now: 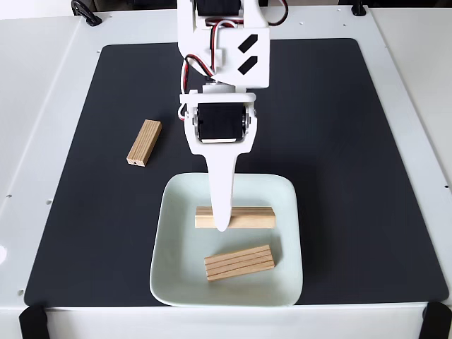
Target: Pick up the wooden block and place them on the plate.
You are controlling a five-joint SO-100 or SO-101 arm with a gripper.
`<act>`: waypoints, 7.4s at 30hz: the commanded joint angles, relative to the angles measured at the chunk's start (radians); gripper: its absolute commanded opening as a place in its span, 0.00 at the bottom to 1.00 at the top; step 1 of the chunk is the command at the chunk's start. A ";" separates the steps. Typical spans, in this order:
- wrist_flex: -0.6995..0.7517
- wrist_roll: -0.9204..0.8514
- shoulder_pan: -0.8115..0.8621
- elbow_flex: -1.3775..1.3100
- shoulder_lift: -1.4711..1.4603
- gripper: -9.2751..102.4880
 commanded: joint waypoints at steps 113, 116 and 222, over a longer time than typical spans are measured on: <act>-0.055 -1.002 0.043 1.987 1.238 0.39; -0.057 -1.002 0.043 1.985 1.215 0.39; -0.144 0.043 0.011 0.425 0.207 0.49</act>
